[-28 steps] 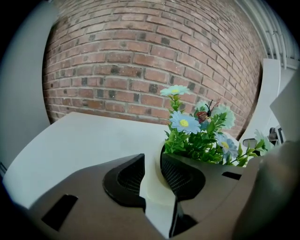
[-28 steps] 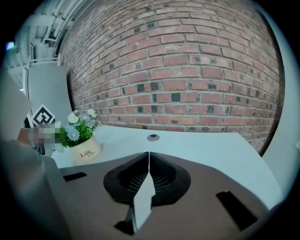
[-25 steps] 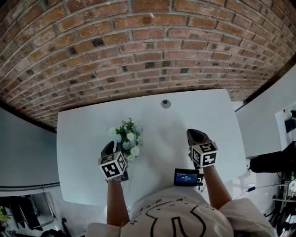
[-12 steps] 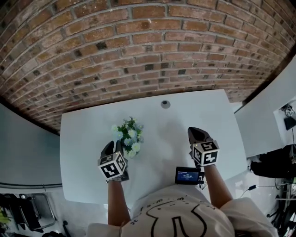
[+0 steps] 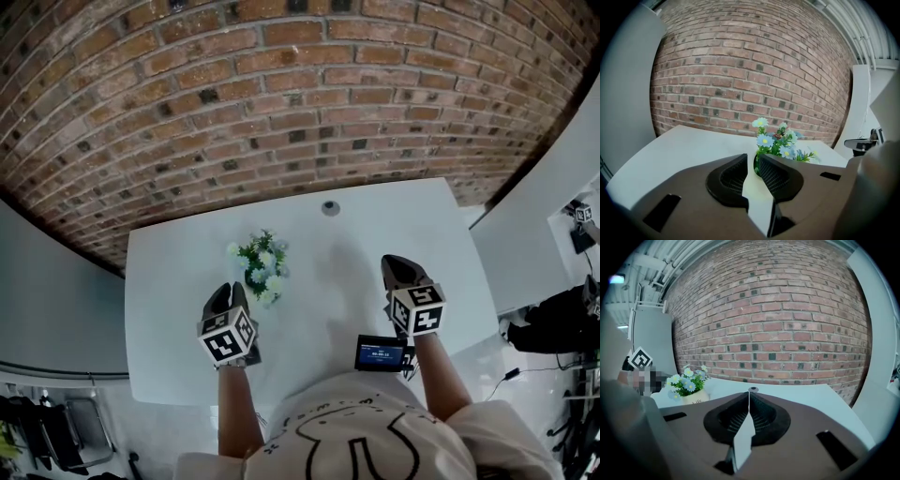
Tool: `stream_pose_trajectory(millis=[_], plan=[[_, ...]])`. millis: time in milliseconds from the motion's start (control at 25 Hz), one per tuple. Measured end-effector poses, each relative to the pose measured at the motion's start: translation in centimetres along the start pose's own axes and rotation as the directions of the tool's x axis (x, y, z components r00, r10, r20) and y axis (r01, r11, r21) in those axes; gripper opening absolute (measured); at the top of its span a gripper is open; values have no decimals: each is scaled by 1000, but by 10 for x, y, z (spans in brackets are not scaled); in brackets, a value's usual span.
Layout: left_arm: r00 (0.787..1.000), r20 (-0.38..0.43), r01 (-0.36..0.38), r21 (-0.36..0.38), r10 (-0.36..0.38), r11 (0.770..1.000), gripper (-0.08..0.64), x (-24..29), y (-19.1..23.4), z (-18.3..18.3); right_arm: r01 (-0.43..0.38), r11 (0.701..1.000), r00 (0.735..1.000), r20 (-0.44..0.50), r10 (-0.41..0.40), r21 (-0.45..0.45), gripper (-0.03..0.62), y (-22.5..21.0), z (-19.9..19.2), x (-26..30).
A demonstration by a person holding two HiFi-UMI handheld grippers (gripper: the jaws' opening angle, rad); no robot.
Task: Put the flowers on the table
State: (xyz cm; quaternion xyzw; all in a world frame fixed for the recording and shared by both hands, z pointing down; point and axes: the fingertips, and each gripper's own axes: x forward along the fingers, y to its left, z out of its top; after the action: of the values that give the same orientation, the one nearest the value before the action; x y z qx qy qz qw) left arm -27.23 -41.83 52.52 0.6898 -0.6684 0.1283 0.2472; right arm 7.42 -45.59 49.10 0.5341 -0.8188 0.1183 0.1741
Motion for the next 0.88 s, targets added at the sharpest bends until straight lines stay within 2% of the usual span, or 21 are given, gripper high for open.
stream_pose_trajectory(millis=[200, 480, 880], plan=[[999, 51, 8, 18, -9, 1000, 52, -19, -3, 5, 15, 1000, 999, 39, -15, -9, 17, 5, 1, -21], [983, 181, 8, 114, -28, 993, 14, -46, -15, 21, 32, 999, 996, 88, -32, 0, 17, 11, 0, -45], [920, 356, 80, 237, -163, 968, 12, -83, -40, 40, 28, 998, 979, 204, -17, -50, 17, 25, 13, -78]])
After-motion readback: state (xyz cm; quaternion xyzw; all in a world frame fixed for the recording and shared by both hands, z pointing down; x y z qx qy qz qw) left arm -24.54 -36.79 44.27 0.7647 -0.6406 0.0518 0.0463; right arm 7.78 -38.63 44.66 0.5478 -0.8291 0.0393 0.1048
